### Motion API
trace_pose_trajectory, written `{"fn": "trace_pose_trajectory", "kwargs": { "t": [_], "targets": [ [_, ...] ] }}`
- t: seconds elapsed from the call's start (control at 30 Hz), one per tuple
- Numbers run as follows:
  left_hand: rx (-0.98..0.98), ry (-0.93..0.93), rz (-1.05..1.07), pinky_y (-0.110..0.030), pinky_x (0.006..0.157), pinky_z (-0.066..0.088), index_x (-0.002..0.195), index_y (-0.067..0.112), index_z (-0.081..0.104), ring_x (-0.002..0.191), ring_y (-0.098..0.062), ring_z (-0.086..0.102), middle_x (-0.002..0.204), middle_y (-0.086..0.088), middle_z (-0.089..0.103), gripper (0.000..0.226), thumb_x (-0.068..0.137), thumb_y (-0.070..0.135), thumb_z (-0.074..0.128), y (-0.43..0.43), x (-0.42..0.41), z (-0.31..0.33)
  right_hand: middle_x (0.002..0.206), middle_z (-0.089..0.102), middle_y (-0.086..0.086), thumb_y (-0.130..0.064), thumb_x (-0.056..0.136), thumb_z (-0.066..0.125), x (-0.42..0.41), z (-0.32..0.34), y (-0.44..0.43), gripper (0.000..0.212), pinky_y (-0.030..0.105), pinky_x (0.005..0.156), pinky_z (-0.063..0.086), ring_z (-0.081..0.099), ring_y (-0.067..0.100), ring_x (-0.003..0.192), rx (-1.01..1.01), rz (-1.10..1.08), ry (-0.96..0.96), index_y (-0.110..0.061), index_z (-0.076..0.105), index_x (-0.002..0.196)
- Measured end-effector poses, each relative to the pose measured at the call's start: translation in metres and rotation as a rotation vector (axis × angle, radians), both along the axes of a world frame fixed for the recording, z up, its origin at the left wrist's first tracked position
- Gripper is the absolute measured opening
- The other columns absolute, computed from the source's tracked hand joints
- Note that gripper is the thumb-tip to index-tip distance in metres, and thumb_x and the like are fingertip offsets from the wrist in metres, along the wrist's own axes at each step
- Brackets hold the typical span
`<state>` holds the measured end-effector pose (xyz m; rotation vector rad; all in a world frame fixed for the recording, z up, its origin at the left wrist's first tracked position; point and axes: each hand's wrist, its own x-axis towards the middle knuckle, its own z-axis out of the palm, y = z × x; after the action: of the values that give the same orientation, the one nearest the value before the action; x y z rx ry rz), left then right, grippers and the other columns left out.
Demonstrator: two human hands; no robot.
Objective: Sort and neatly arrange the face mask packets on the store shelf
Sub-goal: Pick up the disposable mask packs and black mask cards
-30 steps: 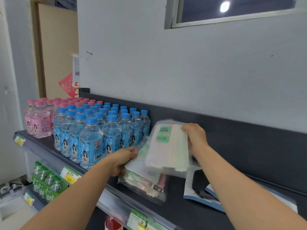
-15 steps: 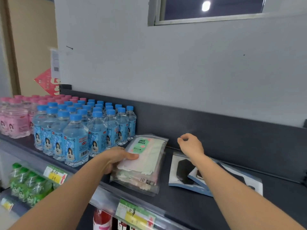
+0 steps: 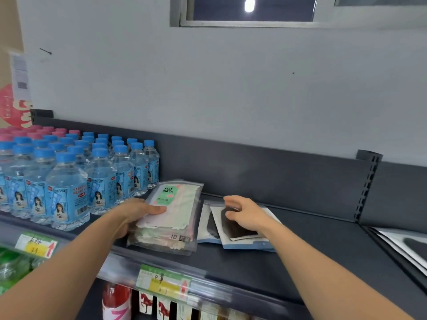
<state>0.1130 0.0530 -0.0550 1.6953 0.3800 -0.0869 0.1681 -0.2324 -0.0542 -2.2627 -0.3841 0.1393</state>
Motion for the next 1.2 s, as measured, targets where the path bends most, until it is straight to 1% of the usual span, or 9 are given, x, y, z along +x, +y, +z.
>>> {"fn": "trace_pose_trajectory", "kwargs": {
  "t": [0.13,0.27,0.43,0.57,0.8,0.97,1.03,1.1,1.2],
  "targets": [
    [0.012,-0.015,-0.003,-0.042,0.065,0.059,0.112,-0.003,0.056,0.077,-0.035,0.071,0.096,-0.021,0.073,0.052,0.071,0.015,0.082,0.0,0.0,-0.001,0.146,0.048,-0.006,0.005,0.089,0.046,-0.008,0.01,0.001,0.059,0.019,0.097,0.037,0.045,0.012,0.134,0.072,-0.097,-0.098,-0.025,0.049,0.14],
    [0.009,-0.02,-0.016,-0.044,0.072,0.059,0.109,-0.003,0.058,0.081,-0.036,0.07,0.096,-0.022,0.073,0.047,0.072,0.014,0.082,-0.001,-0.002,-0.001,0.136,0.053,0.008,-0.028,0.077,0.07,-0.005,0.019,-0.019,0.053,0.042,0.103,0.043,0.048,0.031,0.125,-0.133,-0.581,-0.005,-0.018,0.053,0.126],
    [0.017,-0.028,-0.013,-0.037,0.056,0.06,0.11,-0.002,0.057,0.07,-0.032,0.07,0.092,-0.02,0.074,0.047,0.073,0.015,0.082,-0.001,0.0,-0.001,0.115,0.06,0.009,-0.032,0.075,0.082,-0.008,0.017,-0.027,0.045,0.041,0.102,0.046,0.056,0.031,0.116,-0.179,-0.52,0.153,-0.01,0.047,0.094],
    [0.025,-0.024,-0.012,-0.034,0.052,0.058,0.113,-0.001,0.056,0.07,-0.031,0.071,0.094,-0.02,0.073,0.052,0.072,0.015,0.083,-0.001,0.0,0.0,0.104,0.059,0.006,-0.036,0.084,0.074,-0.012,0.017,-0.02,0.036,0.034,0.092,0.048,0.055,0.024,0.096,-0.166,-0.54,0.106,-0.009,0.057,0.101],
    [0.018,-0.036,0.001,-0.032,0.049,0.054,0.113,0.0,0.05,0.069,-0.03,0.069,0.098,-0.02,0.07,0.053,0.072,0.013,0.082,-0.003,-0.001,0.002,0.138,0.05,0.02,-0.003,0.094,0.056,-0.007,0.022,-0.028,0.039,0.039,0.106,0.04,0.048,0.033,0.129,0.076,-0.649,0.214,0.005,0.049,0.132],
    [-0.024,-0.06,0.03,-0.036,0.052,0.056,0.093,0.006,0.051,0.068,-0.031,0.068,0.094,-0.021,0.069,0.036,0.073,0.007,0.081,-0.007,0.003,0.002,0.117,0.057,0.013,-0.014,0.087,0.058,-0.012,0.024,-0.029,0.015,0.04,0.092,0.051,0.057,0.031,0.107,0.301,-0.594,0.313,-0.01,0.059,0.101],
    [-0.07,-0.09,0.049,-0.034,0.048,0.056,0.083,0.007,0.05,0.062,-0.028,0.065,0.086,-0.019,0.068,0.029,0.076,0.003,0.077,-0.013,0.004,0.001,0.108,0.056,0.01,-0.017,0.087,0.055,-0.019,0.025,-0.03,0.007,0.038,0.073,0.054,0.057,0.028,0.097,0.372,-0.55,0.312,-0.019,0.057,0.093],
    [-0.12,-0.119,0.04,-0.03,0.038,0.053,0.09,0.004,0.055,0.059,-0.026,0.066,0.084,-0.018,0.069,0.023,0.078,0.002,0.075,-0.019,0.004,0.0,0.103,0.058,0.009,-0.012,0.087,0.051,-0.023,0.023,-0.036,0.015,0.034,0.062,0.052,0.058,0.026,0.087,0.429,-0.506,0.269,-0.018,0.058,0.098],
    [-0.177,-0.179,0.025,-0.034,0.046,0.055,0.108,0.003,0.058,0.074,-0.031,0.069,0.097,-0.018,0.071,0.036,0.078,0.005,0.076,-0.028,0.006,-0.001,0.101,0.067,0.009,-0.004,0.09,0.052,-0.027,0.021,-0.047,0.021,0.033,0.066,0.052,0.062,0.025,0.084,0.514,-0.467,0.148,-0.01,0.06,0.108]
  ]
}}
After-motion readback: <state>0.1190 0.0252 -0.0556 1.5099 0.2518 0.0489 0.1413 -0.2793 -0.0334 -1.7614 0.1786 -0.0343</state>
